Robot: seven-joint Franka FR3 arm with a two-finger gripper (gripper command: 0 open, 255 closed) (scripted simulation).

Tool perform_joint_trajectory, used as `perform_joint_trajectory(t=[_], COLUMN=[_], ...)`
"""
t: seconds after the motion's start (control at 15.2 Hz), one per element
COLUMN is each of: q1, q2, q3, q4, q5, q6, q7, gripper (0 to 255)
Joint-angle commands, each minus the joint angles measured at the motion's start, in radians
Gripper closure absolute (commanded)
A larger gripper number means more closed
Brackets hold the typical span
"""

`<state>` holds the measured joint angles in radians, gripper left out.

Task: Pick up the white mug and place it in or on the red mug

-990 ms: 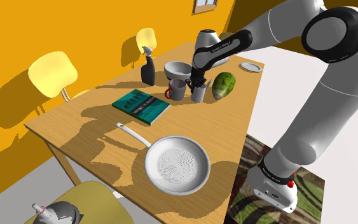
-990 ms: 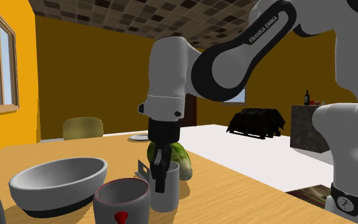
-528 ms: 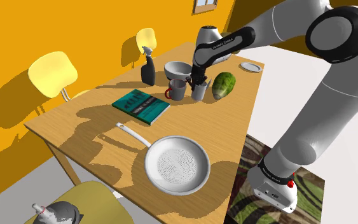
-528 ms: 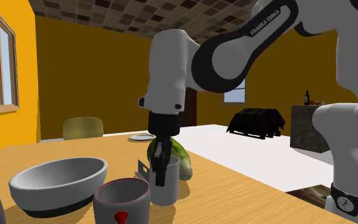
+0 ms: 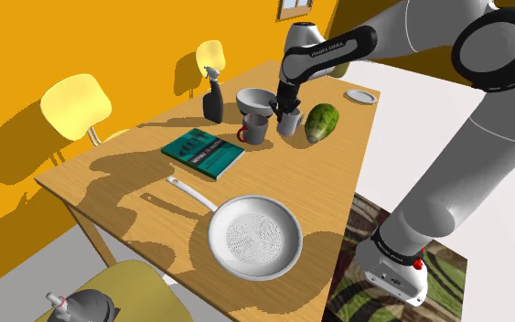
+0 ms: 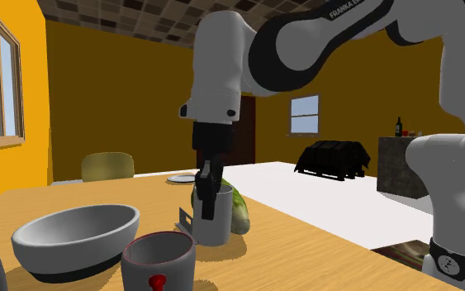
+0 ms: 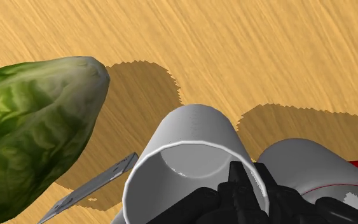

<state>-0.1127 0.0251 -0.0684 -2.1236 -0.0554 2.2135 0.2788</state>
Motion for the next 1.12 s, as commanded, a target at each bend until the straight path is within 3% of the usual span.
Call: perform_joint_trajectory(t=[0.0, 1.06], q1=[0.001, 0.002], q2=[-0.010, -0.070], q3=[0.001, 0.002], q4=[0.018, 0.168], q5=[0.000, 0.002], q6=[-0.028, -0.238], q7=[0.000, -0.007], gripper=[255, 255])
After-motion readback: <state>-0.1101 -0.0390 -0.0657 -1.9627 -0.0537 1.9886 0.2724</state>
